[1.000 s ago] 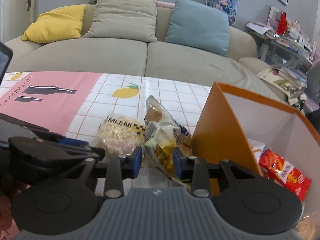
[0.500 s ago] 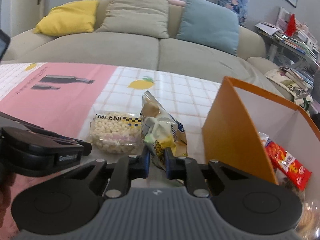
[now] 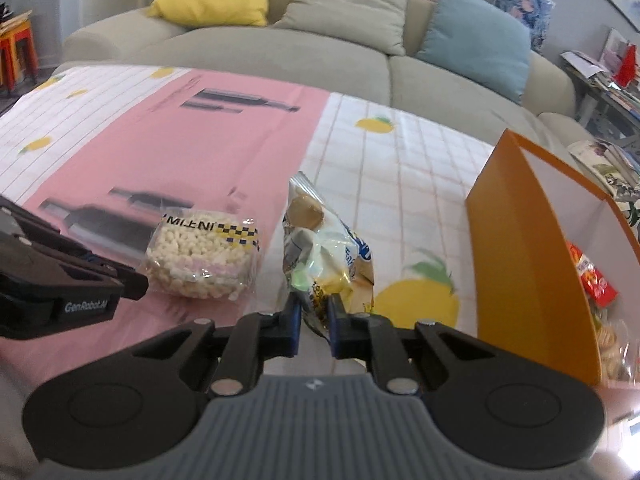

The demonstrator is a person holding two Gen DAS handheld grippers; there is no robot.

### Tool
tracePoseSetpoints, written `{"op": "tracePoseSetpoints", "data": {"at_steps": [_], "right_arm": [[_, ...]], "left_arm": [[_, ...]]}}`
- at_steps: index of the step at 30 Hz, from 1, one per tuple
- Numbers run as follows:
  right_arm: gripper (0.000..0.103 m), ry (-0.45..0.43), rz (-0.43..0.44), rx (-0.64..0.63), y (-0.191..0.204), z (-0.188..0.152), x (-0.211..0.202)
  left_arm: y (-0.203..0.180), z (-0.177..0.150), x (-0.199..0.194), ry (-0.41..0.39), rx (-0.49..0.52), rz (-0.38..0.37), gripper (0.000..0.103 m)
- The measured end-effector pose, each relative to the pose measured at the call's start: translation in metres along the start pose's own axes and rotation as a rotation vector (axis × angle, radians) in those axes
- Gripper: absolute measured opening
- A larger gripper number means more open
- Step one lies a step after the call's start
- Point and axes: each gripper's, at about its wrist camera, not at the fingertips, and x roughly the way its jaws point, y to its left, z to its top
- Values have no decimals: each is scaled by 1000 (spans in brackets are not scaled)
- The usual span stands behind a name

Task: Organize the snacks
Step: 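Grasp the clear MILNI bag with left tool while right grasps the bread pack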

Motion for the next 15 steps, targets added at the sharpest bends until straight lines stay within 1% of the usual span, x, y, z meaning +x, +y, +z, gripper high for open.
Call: {"op": "tracePoseSetpoints", "data": {"at_steps": [5,6,8,9,10,11,12,13,14,15], "right_arm": [[11,34,34,-5,7,-14,-14],[11,40,43,-5,7,-15,-16],[12,49,61,7,5,-15,-19],[13,59,77,18,2,-14,-21],[18,72,98,32,-1,-12,-22],[21,86,118,49,-3,-11,-23],[27,101,134,71,-7,-10,-26],[31,116,154,96,-10,-9,-29],[33,130,181,119,-14,-7,-32],[41,142,209,139,-17,-5,-35]], "left_arm": [[-1,-7,0,65,-10,-3,4],[-1,-9,-2,65,-18,-2,5],[0,-7,-5,60,-42,-1,11],[1,-6,-8,62,-53,-3,22],[1,-5,-10,70,-60,-12,33],[1,-3,-13,77,-61,-21,38],[0,-1,-17,76,-63,-24,48],[0,0,-21,68,-68,-24,54],[0,2,-25,60,-72,-24,57],[0,4,-29,55,-79,-23,65]]}}
